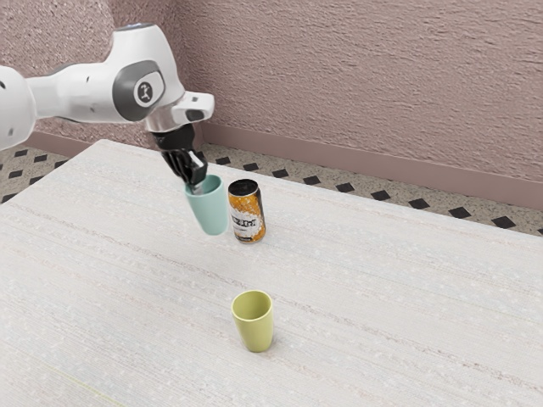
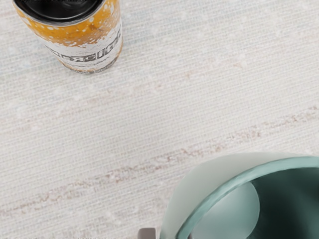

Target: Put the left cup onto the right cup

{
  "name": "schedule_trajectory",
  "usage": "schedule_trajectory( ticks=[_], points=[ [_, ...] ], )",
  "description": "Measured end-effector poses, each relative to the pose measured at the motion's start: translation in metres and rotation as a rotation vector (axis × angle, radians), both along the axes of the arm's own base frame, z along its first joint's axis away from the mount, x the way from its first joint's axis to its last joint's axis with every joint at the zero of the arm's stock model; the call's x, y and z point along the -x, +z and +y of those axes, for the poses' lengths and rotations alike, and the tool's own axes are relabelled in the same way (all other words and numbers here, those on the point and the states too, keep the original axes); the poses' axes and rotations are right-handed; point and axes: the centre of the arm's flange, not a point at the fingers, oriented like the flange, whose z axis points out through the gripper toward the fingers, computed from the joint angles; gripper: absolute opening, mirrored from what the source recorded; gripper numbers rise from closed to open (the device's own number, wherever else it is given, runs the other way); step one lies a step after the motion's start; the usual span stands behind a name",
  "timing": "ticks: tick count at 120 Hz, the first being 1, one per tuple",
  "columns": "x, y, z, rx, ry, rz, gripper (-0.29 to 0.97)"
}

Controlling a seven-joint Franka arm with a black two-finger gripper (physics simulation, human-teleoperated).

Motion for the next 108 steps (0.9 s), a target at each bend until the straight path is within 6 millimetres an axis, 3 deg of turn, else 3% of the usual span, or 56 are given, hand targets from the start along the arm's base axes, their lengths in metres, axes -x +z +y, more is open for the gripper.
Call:
schedule_trajectory(
  ticks=[15,28,84,108],
  points=[
    [0.004,0.005,-0.009,-0.01,-0.024,0.008,-0.1],
    [0.009,0.01,-0.032,-0.011,-0.063,0.012,-0.1],
    [0.088,-0.007,-0.107,-0.008,-0.14,0.009,-0.1],
    [0.103,-0.017,-0.141,-0.034,-0.182,0.013,-0.1]
  ],
)
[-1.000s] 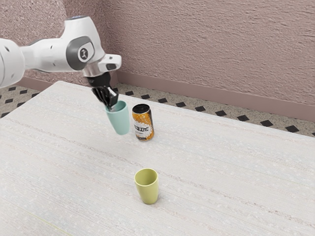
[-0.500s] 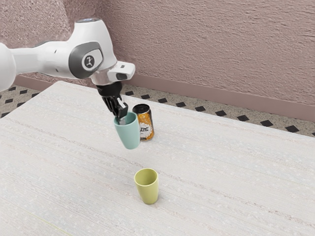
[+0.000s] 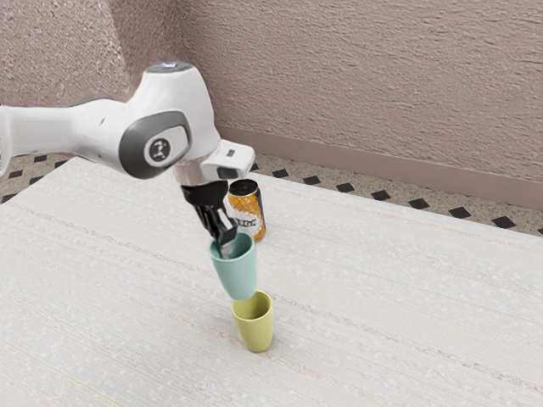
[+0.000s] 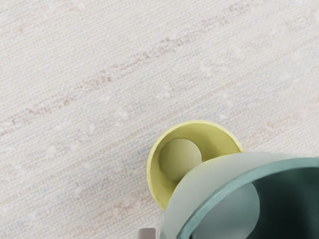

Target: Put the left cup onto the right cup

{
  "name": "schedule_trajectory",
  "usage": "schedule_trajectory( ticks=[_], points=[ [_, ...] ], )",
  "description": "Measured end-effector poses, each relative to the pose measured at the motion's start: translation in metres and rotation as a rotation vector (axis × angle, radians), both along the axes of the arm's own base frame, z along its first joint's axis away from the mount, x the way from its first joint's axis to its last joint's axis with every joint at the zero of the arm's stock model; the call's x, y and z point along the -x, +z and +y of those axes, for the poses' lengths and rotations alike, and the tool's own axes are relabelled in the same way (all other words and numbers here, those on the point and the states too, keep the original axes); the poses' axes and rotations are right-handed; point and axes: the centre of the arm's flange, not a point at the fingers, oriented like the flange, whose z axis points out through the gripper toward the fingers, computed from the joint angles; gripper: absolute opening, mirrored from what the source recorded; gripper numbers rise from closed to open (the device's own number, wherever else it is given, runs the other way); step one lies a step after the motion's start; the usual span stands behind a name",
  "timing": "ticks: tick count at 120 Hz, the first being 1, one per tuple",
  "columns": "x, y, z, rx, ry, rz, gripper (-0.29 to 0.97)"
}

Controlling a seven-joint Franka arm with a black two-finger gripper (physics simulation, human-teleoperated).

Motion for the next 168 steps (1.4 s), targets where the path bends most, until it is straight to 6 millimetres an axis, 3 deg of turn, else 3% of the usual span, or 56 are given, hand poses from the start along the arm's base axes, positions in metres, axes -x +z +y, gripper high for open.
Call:
schedule_trajectory(
  ticks=[73,116,123,147,168],
  points=[
    [-0.02,-0.052,-0.021,-0.041,0.023,0.039,-0.1],
    [-0.029,-0.076,-0.023,-0.062,0.034,0.052,-0.1],
    [-0.029,-0.077,-0.024,-0.061,0.038,0.054,-0.05],
    [-0.026,-0.075,-0.023,-0.057,0.05,0.056,0.36],
    [-0.025,-0.074,-0.023,-0.057,0.056,0.055,0.54]
  ],
)
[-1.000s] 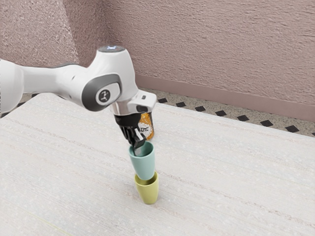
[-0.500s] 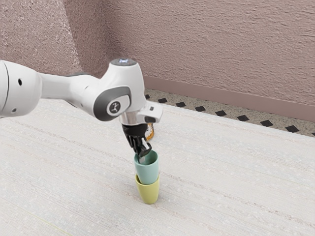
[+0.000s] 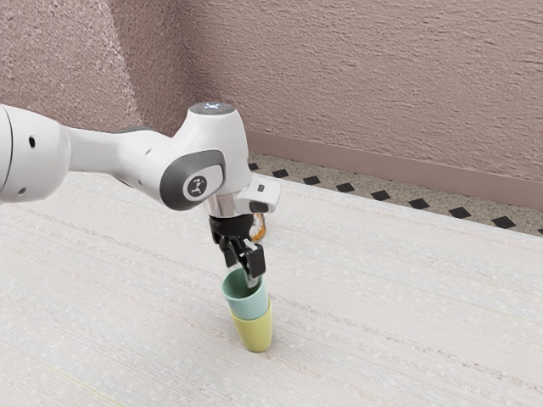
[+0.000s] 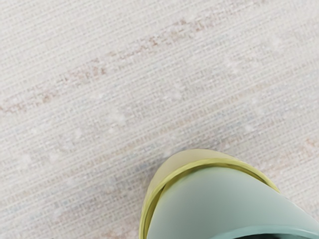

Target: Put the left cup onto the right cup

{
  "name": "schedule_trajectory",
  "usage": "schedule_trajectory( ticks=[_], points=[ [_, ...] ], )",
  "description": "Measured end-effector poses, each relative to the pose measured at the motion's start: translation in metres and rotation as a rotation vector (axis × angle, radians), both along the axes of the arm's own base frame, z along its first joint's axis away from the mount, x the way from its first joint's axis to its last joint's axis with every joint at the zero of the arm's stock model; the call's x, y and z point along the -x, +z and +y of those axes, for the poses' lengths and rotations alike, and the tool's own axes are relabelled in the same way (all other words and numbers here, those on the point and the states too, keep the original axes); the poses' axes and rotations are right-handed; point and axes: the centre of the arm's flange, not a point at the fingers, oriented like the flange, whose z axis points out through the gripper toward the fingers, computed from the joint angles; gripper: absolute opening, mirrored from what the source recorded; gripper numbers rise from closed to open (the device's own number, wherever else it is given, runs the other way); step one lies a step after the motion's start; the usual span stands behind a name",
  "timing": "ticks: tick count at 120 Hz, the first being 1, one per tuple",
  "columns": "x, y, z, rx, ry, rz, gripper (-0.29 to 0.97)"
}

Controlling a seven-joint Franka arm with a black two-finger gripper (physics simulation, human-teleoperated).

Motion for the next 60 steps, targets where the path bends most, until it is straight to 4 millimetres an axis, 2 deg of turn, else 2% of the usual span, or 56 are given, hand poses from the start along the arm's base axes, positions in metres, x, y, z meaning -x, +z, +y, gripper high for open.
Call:
schedule_trajectory(
  ticks=[12,32,46,60],
  points=[
    [0.003,0.016,0.001,0.004,0.002,-0.022,0.59],
    [0.009,0.069,0.003,0.015,0.003,-0.077,0.64],
    [0.003,0.106,0.005,0.024,0.008,-0.1,0.66],
    [-0.014,0.145,0.022,0.031,0.044,-0.13,0.67]
  ],
)
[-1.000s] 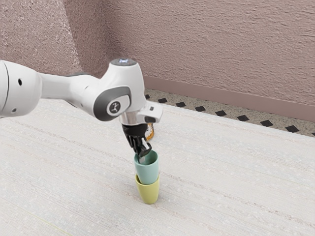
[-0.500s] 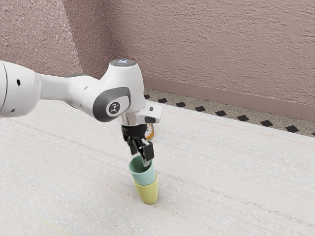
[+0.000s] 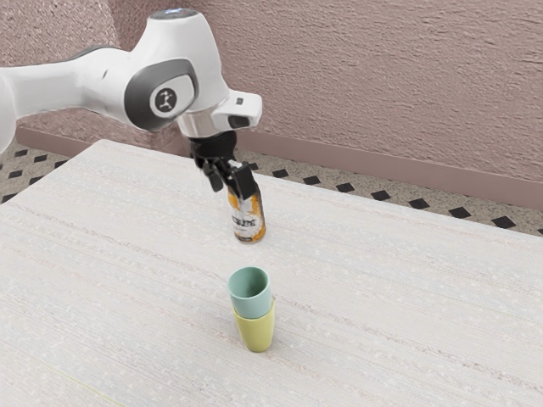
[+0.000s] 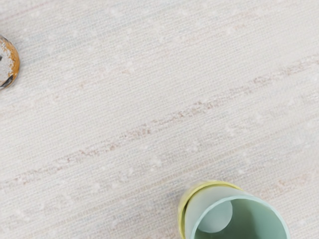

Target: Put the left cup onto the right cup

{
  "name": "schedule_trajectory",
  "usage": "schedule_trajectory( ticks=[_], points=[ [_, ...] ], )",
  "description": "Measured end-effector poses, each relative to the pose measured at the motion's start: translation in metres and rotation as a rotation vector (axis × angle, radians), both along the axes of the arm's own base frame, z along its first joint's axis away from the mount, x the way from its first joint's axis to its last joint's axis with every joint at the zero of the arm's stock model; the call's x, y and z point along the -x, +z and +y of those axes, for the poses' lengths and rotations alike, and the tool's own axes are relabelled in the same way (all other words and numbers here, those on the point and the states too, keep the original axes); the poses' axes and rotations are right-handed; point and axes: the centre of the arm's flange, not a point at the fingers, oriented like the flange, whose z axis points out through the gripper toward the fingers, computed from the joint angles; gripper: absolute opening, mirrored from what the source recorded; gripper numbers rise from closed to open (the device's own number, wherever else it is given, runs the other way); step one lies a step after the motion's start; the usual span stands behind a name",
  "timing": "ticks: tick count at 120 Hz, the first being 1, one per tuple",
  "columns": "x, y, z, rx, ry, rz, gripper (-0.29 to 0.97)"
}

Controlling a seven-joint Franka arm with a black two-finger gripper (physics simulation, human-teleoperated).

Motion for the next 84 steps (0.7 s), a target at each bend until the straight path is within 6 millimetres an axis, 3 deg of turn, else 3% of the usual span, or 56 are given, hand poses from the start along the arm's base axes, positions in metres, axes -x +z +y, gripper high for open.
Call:
schedule_trajectory(
  ticks=[25,37,47,60,84],
  points=[
    [-0.034,0.051,0.054,-0.006,0.1,-0.042,0.67],
    [-0.037,0.061,0.093,-0.026,0.159,-0.042,0.68],
    [-0.035,0.065,0.112,-0.03,0.188,-0.034,0.68],
    [-0.033,0.063,0.112,-0.032,0.188,-0.021,0.68],
    [-0.031,0.062,0.085,-0.034,0.139,-0.01,0.68]
  ],
)
